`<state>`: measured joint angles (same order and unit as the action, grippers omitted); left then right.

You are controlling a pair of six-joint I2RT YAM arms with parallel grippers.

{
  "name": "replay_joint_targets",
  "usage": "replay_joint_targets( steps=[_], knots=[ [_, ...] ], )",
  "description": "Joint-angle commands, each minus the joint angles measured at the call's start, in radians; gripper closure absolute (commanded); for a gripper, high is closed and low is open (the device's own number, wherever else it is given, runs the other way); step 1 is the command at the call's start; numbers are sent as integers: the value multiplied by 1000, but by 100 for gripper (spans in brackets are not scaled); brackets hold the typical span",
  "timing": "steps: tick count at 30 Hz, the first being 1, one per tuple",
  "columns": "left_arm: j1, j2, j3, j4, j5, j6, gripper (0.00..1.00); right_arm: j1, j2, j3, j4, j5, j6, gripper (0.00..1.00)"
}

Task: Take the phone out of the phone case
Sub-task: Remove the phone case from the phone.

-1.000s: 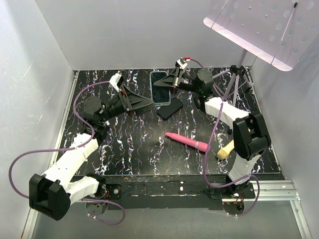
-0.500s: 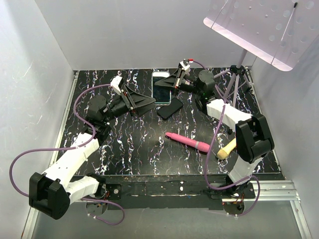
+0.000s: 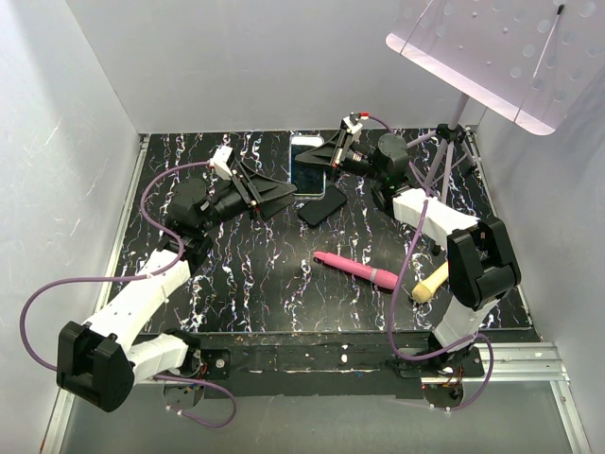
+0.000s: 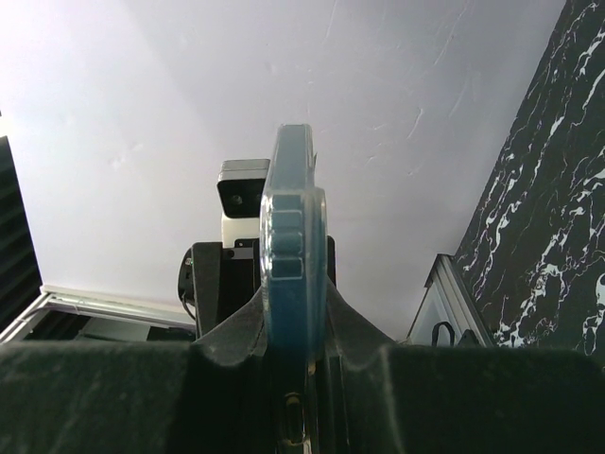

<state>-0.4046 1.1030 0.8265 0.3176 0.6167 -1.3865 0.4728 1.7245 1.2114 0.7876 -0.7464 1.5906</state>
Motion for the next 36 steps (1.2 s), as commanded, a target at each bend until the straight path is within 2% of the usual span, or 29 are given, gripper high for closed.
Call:
replay_joint_targets(
  steps=[1, 25, 28, 36],
  knots=[
    [-5, 5, 29, -14, -34, 26, 47, 6, -62, 5, 114, 5, 25, 99],
    [-2, 77, 85, -132, -80, 43, 42, 30, -97, 13, 85, -10, -72, 99],
    [-2, 87, 83, -95, -78, 30, 41, 32, -97, 19, 70, -21, -84, 99],
    [4, 116, 122, -121, -95, 57, 41, 32, -106, 25, 56, -39, -101, 99]
  ],
)
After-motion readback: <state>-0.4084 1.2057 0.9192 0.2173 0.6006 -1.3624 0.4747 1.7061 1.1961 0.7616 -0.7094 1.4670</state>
